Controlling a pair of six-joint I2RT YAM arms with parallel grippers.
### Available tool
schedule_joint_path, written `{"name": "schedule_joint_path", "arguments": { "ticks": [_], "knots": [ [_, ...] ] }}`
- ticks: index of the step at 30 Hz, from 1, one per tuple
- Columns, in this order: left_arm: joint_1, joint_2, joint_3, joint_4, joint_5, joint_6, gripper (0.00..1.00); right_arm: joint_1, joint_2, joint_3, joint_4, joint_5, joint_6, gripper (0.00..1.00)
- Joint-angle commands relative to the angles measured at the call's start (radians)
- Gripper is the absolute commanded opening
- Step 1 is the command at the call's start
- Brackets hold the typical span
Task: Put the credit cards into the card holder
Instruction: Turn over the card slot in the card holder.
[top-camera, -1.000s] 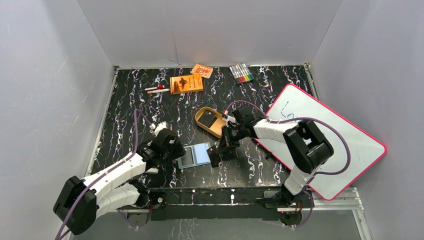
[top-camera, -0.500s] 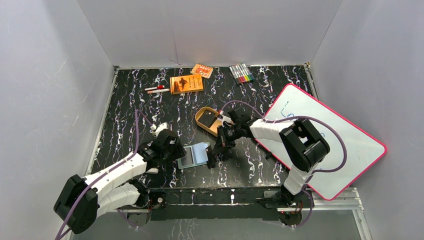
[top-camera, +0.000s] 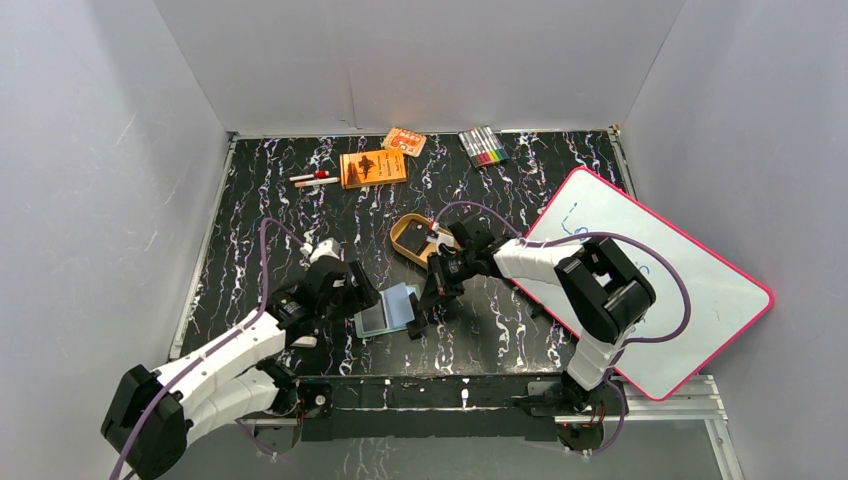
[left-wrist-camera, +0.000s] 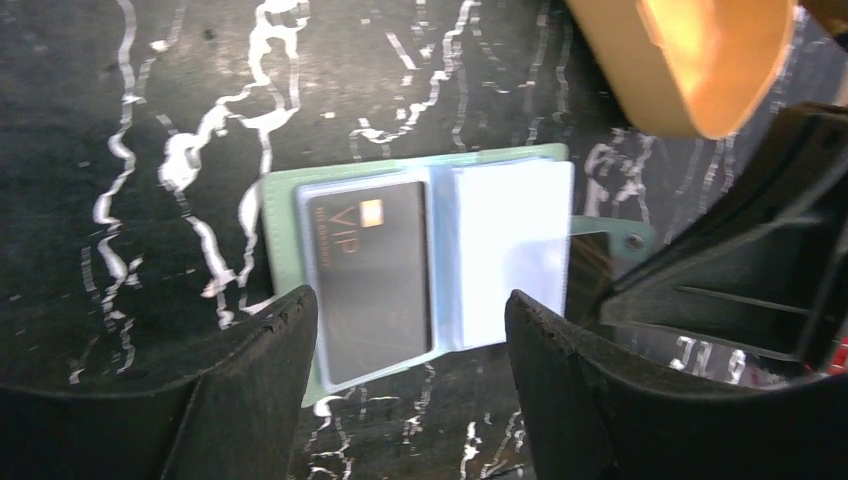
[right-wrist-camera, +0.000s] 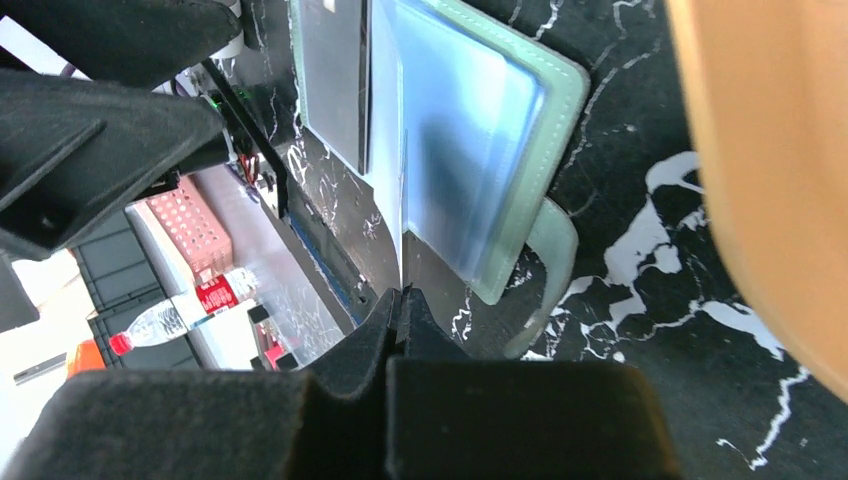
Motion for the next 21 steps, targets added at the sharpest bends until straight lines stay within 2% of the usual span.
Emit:
{"name": "schedule_joint_path", "arguments": {
  "ticks": [1,6,15,18,21],
  "knots": [
    [-0.004,0.002,0.038,0.121,0.127,0.041,0.67,0.024,-0.024,0.048,0.060,-0.033,0.011,0.00],
    [-0.004,0.098,0.056,0.185,0.246,0.061,0.68,0.044,-0.019,0.064,0.083,-0.031,0.022,0.00],
    [-0.004,0.190,0.038,0.238,0.307,0.066,0.64,0.066,-0.008,0.082,0.113,-0.037,0.030,0.00],
    [-0.004,0.193,0.035,0.243,0.309,0.067,0.60,0.066,-0.005,0.084,0.112,-0.036,0.029,0.00],
    [-0.003,0.193,0.035,0.243,0.302,0.070,0.52,0.066,-0.002,0.083,0.109,-0.034,0.025,0.00]
  ]
}}
